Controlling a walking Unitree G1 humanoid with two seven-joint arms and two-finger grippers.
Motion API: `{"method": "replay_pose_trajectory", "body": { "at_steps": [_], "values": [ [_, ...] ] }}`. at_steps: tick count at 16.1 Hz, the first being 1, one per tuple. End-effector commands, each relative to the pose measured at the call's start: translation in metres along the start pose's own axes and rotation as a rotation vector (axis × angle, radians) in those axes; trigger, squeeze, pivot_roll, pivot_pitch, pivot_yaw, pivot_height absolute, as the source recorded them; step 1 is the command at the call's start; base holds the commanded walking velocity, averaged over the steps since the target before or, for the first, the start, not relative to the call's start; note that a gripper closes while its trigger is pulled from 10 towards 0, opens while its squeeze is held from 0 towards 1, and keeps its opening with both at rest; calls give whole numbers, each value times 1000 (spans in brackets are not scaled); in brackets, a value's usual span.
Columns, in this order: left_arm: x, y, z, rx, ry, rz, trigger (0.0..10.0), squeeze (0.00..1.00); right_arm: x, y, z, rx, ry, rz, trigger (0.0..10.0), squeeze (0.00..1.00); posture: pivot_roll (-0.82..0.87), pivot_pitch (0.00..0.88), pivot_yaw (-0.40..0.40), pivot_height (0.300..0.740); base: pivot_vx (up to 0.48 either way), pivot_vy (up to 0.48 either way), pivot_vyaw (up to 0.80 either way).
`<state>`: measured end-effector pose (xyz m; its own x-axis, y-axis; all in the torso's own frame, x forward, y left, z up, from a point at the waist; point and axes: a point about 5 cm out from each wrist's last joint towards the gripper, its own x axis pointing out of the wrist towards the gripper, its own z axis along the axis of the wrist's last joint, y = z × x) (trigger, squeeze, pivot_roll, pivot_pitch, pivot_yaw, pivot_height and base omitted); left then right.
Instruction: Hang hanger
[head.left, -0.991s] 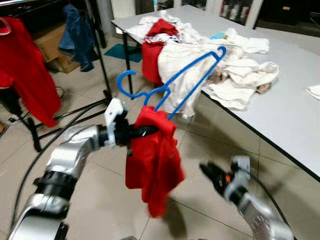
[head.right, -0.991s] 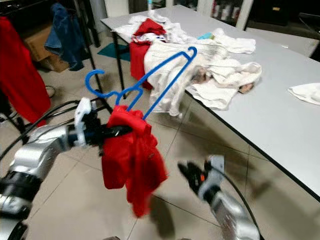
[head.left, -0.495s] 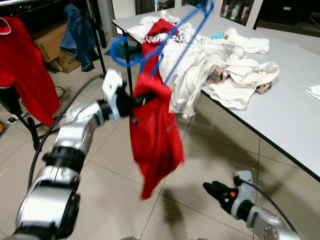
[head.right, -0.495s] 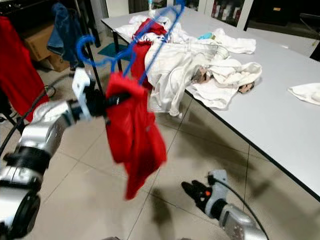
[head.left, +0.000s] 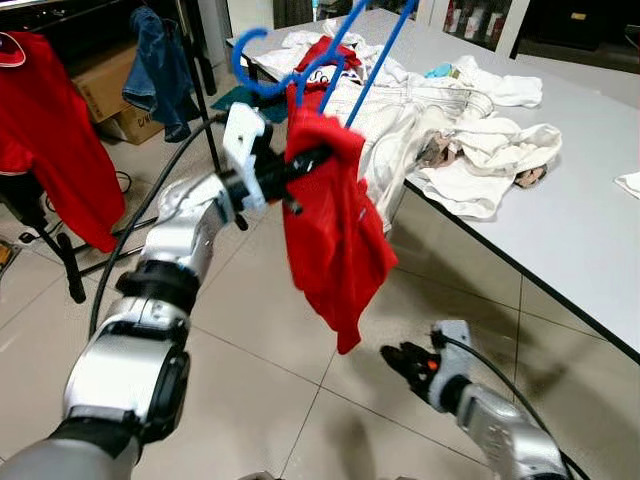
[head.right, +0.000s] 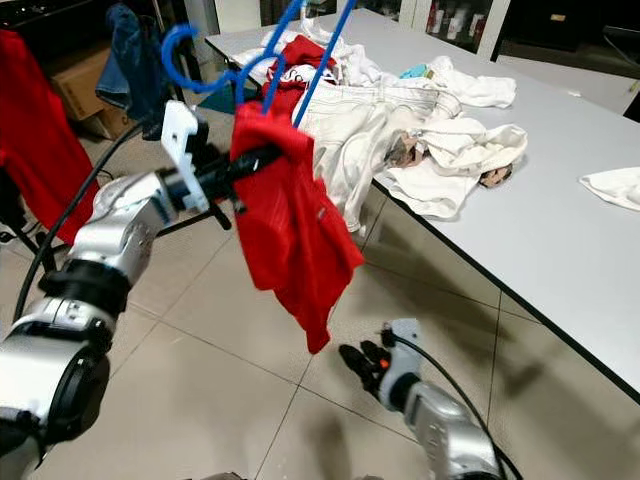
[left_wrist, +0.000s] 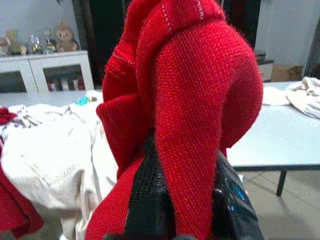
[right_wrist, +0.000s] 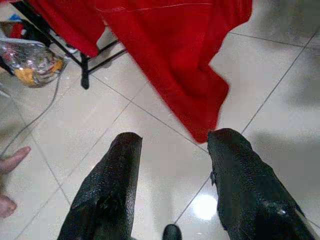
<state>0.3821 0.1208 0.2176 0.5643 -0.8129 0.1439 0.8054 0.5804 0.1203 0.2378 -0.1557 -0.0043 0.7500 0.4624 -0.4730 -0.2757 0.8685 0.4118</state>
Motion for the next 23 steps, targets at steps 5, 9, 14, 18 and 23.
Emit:
{"method": "replay_pose_trajectory", "body": {
  "at_steps": [5, 9, 14, 18, 23],
  "values": [
    [19, -2, 20, 26, -87, -2, 10000, 0, 8, -5, 4, -39, -7, -72, 10000, 0, -120, 0, 54, 740, 0, 0, 0],
    [31, -11, 12, 6, -91, 25, 10000, 0, 15, 10, 6, -41, -12, -9, 10000, 1000, -123, 0, 56, 740, 0, 0, 0],
    [57, -32, 16, -25, -146, 21, 10000, 0, 26, 16, 4, -70, 35, -21, 10000, 1000, -122, 0, 58, 740, 0, 0, 0],
    [70, -54, 12, -57, -166, -57, 10000, 0, 28, 6, 9, -92, 16, -134, 10000, 0, -132, 0, 69, 740, 0, 0, 0],
    [69, -63, 4, -82, -168, -85, 10000, 0, 21, -22, 13, -99, -12, -371, 10000, 0, -126, 0, 70, 740, 0, 0, 0]
  ]
}}
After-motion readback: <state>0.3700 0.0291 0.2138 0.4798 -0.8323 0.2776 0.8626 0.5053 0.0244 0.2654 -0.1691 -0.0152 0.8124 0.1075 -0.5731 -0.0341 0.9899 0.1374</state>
